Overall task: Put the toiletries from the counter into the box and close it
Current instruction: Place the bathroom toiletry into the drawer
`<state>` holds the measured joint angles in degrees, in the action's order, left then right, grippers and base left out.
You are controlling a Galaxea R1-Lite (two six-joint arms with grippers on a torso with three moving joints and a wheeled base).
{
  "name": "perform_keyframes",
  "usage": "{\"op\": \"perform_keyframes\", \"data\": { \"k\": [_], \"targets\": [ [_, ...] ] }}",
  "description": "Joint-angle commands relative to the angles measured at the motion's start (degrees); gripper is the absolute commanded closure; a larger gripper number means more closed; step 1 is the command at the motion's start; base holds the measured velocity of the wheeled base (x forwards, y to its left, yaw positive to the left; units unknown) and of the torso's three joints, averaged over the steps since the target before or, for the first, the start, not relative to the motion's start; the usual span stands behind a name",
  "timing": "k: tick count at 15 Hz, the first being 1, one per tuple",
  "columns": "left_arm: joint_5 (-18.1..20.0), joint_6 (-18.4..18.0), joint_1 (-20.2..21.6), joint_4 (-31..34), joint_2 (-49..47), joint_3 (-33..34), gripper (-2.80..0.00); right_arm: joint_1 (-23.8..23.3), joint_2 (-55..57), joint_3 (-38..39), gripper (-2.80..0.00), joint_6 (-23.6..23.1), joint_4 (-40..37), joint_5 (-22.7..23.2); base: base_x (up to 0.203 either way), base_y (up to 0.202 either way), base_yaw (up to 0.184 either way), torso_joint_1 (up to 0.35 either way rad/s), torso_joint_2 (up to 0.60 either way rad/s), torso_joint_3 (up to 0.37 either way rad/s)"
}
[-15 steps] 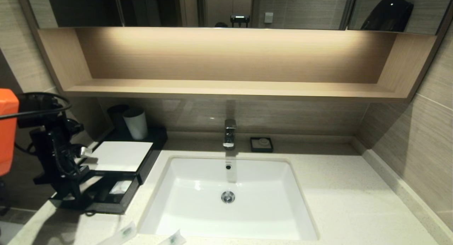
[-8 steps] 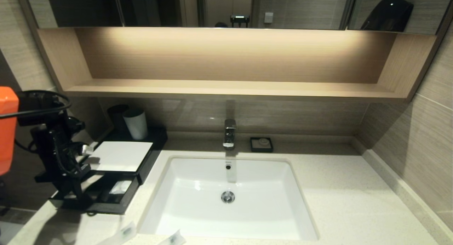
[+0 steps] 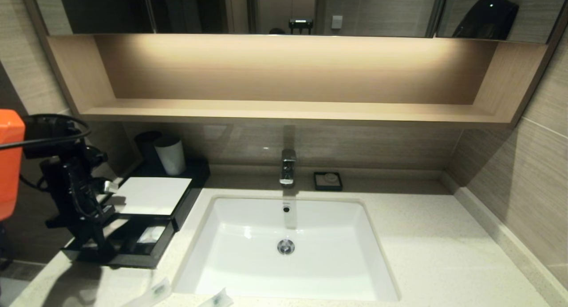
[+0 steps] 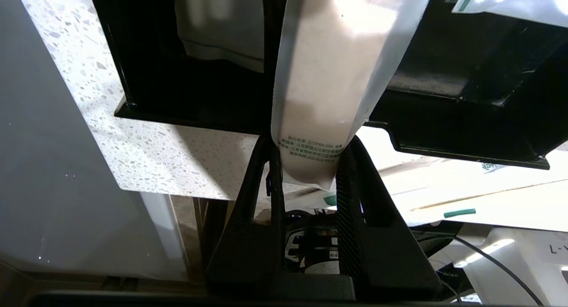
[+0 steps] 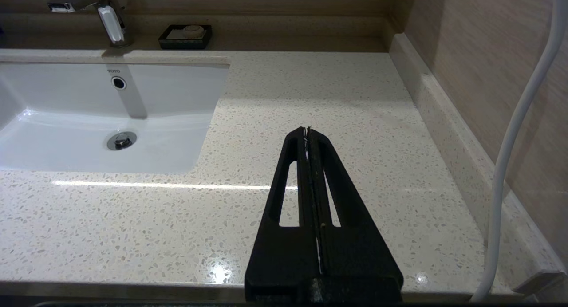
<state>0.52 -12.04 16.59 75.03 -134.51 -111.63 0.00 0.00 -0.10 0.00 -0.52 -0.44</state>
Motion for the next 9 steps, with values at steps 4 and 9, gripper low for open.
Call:
{"op": "perform_keyframes", "data": {
  "k": [4,9],
  "targets": [
    [0.0,-0.1,0.0,-0.3,-0.3,0.0,0.0,0.0,0.0,0.0,0.0,0.0,0.0,0.0,0.0,0.0,0.0,0.0,0.0,0.0],
    [0.0,-0.1,0.0,-0.9,-0.5,0.0,0.0,0.0,0.0,0.0,0.0,0.0,0.0,0.1,0.0,0.0,0.0,0.0,0.0,0.0]
  ]
}}
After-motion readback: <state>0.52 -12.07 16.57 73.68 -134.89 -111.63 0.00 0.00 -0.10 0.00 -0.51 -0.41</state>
